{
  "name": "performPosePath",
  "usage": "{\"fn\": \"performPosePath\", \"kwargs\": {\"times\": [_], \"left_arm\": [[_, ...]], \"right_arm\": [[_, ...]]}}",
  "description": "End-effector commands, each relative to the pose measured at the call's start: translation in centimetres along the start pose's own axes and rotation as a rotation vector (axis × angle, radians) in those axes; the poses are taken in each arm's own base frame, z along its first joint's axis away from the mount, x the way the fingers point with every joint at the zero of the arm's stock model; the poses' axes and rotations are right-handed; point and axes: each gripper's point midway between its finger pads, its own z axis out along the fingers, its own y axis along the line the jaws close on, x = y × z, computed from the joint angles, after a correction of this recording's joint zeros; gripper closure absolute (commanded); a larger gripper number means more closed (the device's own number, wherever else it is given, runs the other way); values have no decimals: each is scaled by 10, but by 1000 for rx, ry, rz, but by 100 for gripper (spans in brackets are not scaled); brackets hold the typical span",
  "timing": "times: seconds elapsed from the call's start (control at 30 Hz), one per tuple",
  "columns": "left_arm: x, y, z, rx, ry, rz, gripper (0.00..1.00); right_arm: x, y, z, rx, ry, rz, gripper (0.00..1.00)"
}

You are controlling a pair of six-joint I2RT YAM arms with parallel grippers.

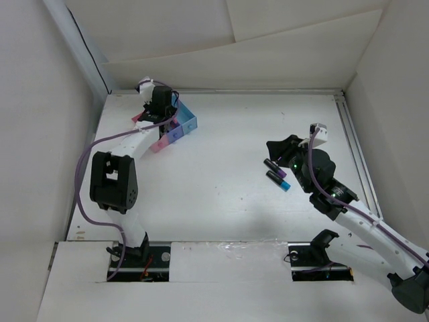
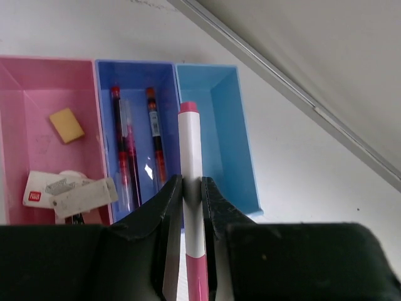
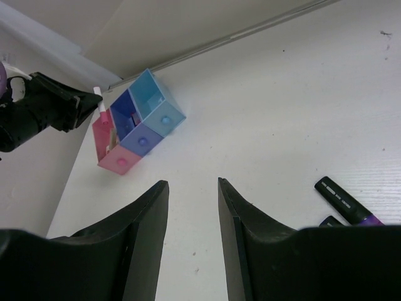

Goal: Sort the stationery into containers
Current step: Place the pen in the storage box, then pick up the pen from the center of the board.

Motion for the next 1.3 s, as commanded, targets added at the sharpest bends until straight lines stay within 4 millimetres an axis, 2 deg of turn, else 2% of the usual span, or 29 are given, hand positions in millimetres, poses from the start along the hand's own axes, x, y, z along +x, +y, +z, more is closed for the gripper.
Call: {"fn": "performPosePath", "kwargs": {"times": [0.0, 0.1, 0.13, 0.17, 0.33, 0.47, 0.6, 0.7, 0.73, 0.8, 0.83, 0.87, 0.93, 0.97, 1.0, 1.03, 1.07, 1.1, 1.13, 1.2, 1.23, 1.27], "left_arm": [[-17, 4, 13, -20, -13, -14, 100], [-22, 12, 27, -39, -14, -25, 100], [-29, 6, 29, -29, -26, -31, 100], [-22, 9, 35, -43, -8, -13, 100], [-12, 15, 49, -82, 8, 14, 100], [-11, 15, 54, -94, 6, 18, 100], [-8, 18, 56, -107, 7, 22, 91], [-12, 22, 55, -122, -13, 20, 78], [-13, 23, 52, -121, -14, 29, 71], [-17, 24, 48, -127, -21, 29, 65], [-14, 20, 47, -120, -18, 33, 65], [-24, 20, 37, -118, -39, 25, 65], [-30, 10, 28, -80, -67, 10, 65], [-23, 6, 20, -65, -60, 18, 65], [-24, -11, 0, -19, -67, 8, 65], [-25, -27, -11, 44, -83, -6, 65], [-2, -31, -21, 85, -51, 23, 66], [2, -49, -42, 164, -47, 19, 66], [32, -79, -67, 252, -14, 49, 68], [74, -106, -94, 341, 34, 91, 69], [116, -131, -124, 418, 95, 146, 69], [139, -139, -136, 441, 119, 187, 70]], "right_arm": [[-19, 11, 2, -30, -54, 13, 57], [-19, 11, 2, -30, -53, 13, 57], [-19, 11, 2, -30, -53, 13, 57], [-19, 11, 2, -30, -53, 13, 57], [-17, 10, 4, -25, -47, 10, 57], [-18, 9, 4, -16, -53, 10, 57], [-18, 9, 4, -16, -53, 10, 57], [-18, 9, 4, -16, -53, 10, 57], [-19, 7, 4, -8, -58, 10, 57], [-16, 6, 6, -3, -51, 7, 57], [-16, 6, 6, -3, -51, 7, 57], [-16, 6, 6, -3, -51, 7, 57], [-16, 6, 6, -3, -51, 7, 57], [-19, 3, 6, 18, -66, 7, 57], [-20, 1, 7, 25, -71, 7, 57], [-23, 3, 4, 19, -80, 12, 57], [-28, 2, 2, 22, -97, 17, 57], [-28, -1, 0, 31, -103, 18, 57], [-28, -4, -1, 41, -110, 18, 57], [-36, -11, -6, 72, -151, 28, 57], [-41, -13, -8, 79, -168, 33, 57], [-43, -15, -12, 83, -182, 48, 58]]}}
